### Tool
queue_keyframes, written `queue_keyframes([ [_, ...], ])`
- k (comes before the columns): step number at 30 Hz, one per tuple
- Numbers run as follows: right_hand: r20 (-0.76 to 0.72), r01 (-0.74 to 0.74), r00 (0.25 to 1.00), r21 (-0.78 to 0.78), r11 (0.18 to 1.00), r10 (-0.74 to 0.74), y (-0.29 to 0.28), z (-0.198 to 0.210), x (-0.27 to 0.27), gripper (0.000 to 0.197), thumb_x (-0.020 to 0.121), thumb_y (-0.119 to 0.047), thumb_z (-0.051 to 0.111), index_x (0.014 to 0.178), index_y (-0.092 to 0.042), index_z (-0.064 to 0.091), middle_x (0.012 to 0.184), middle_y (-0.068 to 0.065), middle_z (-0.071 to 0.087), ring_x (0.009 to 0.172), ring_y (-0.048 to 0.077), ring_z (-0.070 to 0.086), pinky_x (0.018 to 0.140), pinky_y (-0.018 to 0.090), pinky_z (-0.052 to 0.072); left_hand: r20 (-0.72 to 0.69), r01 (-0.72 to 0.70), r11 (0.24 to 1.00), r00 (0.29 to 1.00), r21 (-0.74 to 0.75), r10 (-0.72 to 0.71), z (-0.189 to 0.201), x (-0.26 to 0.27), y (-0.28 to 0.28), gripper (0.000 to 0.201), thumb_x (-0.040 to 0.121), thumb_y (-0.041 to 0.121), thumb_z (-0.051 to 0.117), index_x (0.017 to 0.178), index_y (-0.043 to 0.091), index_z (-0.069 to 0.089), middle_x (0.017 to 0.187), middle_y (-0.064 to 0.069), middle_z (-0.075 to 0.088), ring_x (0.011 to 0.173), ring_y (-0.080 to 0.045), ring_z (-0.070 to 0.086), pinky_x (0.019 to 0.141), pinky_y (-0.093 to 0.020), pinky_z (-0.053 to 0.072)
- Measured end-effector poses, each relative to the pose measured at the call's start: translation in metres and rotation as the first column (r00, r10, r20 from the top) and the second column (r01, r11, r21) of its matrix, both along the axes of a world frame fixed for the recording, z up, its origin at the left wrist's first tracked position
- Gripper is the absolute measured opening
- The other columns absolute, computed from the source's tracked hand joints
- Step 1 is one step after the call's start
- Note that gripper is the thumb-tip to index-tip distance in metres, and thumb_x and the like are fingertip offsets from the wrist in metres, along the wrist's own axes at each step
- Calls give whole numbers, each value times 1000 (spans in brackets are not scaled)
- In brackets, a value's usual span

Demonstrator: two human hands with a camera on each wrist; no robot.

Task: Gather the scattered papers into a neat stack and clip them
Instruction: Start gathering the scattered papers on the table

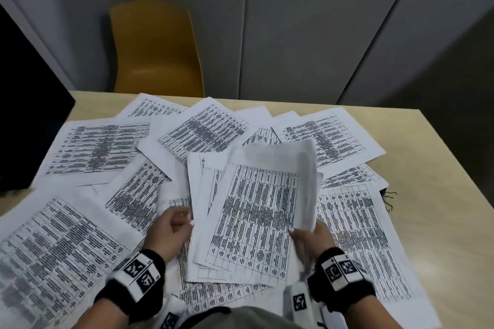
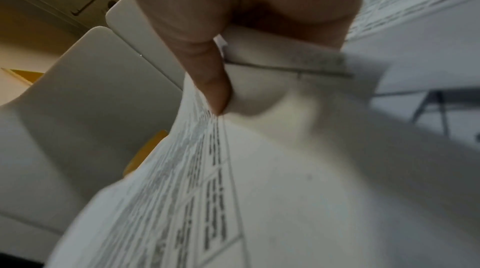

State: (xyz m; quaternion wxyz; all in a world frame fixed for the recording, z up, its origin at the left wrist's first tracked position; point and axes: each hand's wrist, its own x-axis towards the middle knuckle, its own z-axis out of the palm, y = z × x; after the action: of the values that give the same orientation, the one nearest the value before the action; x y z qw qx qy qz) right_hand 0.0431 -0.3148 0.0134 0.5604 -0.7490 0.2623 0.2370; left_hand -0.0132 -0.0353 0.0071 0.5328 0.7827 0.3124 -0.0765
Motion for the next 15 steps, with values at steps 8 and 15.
queue_keyframes([
  [8,-74,15,997,46,999,-11,-4,-14,3,32,80,-8,67,106,2,52,85,17,63,74,28,59,65,33,50,8,-326,904,940,-277,342,10,-1,9,77,82,4,65,143,16,20,114,-9,55,92,-28,55,79,-32,50],
  [15,-104,-44,993,152,987,60,-3,-9,-7,26,81,-7,67,101,-6,51,85,16,59,81,31,55,88,54,47,-134,-335,864,942,-377,307,2,-6,16,51,81,14,68,125,0,47,112,-12,63,102,-28,57,95,-38,37],
])
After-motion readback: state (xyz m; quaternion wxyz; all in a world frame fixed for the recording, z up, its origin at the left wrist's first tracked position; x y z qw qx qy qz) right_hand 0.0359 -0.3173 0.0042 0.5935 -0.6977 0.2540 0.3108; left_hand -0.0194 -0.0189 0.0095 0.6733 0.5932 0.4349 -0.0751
